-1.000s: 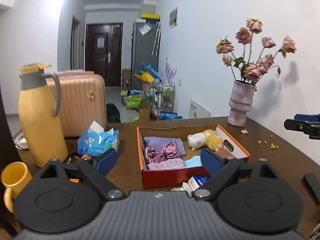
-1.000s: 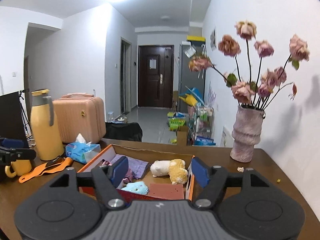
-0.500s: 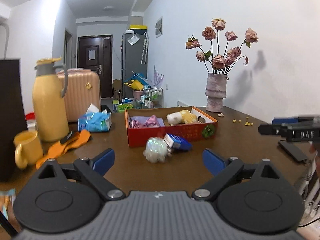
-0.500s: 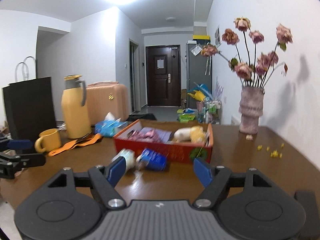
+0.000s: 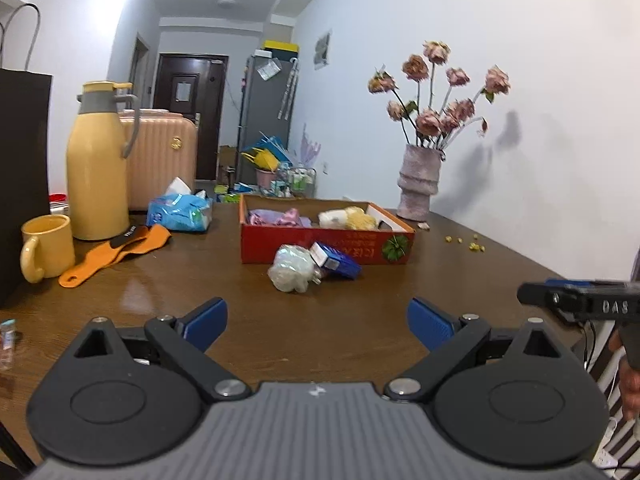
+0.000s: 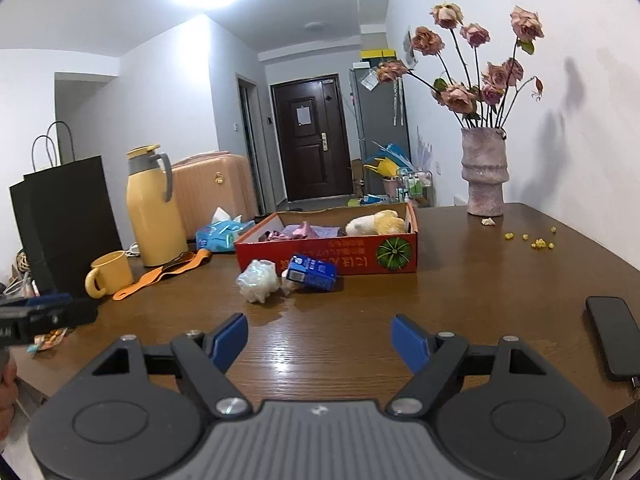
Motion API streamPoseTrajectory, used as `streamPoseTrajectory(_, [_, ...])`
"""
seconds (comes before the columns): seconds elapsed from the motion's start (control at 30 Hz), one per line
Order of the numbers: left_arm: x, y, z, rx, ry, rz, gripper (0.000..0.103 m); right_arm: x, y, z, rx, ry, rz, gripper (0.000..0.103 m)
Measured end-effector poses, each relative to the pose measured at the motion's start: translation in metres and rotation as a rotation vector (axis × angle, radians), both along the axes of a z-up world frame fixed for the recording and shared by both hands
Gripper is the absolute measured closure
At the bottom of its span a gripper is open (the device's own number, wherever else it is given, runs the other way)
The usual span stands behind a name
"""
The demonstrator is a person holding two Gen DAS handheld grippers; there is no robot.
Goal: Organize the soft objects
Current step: 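Move both grippers back toward the blue milk carton, then close both grippers on the blue milk carton and lift it, then carry the blue milk carton over the cardboard box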
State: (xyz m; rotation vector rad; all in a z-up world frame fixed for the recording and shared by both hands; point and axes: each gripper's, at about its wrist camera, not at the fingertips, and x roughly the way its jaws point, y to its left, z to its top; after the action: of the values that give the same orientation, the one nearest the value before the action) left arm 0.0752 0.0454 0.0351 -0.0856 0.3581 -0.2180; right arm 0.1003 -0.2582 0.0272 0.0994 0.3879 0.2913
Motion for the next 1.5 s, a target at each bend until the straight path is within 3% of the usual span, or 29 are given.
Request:
streamPoseTrajectory(0.23, [0.046,-0.012,-0.016,-0.035,0.054,-0.031,0.005,0.037,-0.009,-0.015,0.026,0.044,-0.033,0.025])
streamPoseTrajectory(0.3, [0.071,-0.024,-0.020,-0.048,0.068,-0.012,0.015,0.059,-0.009,-0.021,0.033,0.069,-0.031,0.025])
streamPoseTrajectory(0.37, [0.104,-0.039,-0.023,-0.057,0.104,-0.008,0.034,0.086,-0.009,-0.025,0.055,0.101,-0.029,0.026])
streamPoseTrajectory(0.53, [0.189,-0.069,-0.027,-0.079,0.154,-0.022,0.056,0.159,-0.009,-0.036,0.134,0.164,-0.008,0.041])
streamPoseTrajectory(0.67, [0.256,-0.083,-0.032,-0.049,0.182,0.021,0.064,0.228,-0.001,-0.050,0.187,0.234,0.020,0.050])
streamPoseTrajectory(0.8, [0.302,-0.080,-0.047,-0.048,0.269,0.049,0.068,0.291,0.012,-0.064,0.249,0.299,0.070,0.055])
streamPoseTrajectory(0.9, [0.321,-0.074,-0.061,-0.077,0.352,0.034,0.075,0.327,0.020,-0.078,0.299,0.349,0.098,0.055])
streamPoseTrajectory(1.03, [0.323,-0.070,-0.062,-0.105,0.351,0.024,0.079,0.356,0.026,-0.097,0.393,0.426,0.136,0.073])
streamPoseTrajectory(1.2, [0.302,-0.067,-0.049,-0.170,0.389,-0.008,0.081,0.334,0.019,-0.087,0.402,0.410,0.137,0.082])
streamPoseTrajectory(1.27, [0.277,-0.070,-0.046,-0.187,0.375,-0.042,0.081,0.305,0.008,-0.078,0.400,0.393,0.136,0.082])
streamPoseTrajectory(1.5, [0.181,-0.076,-0.063,-0.257,0.474,-0.107,0.081,0.190,-0.011,-0.080,0.348,0.430,0.107,0.085])
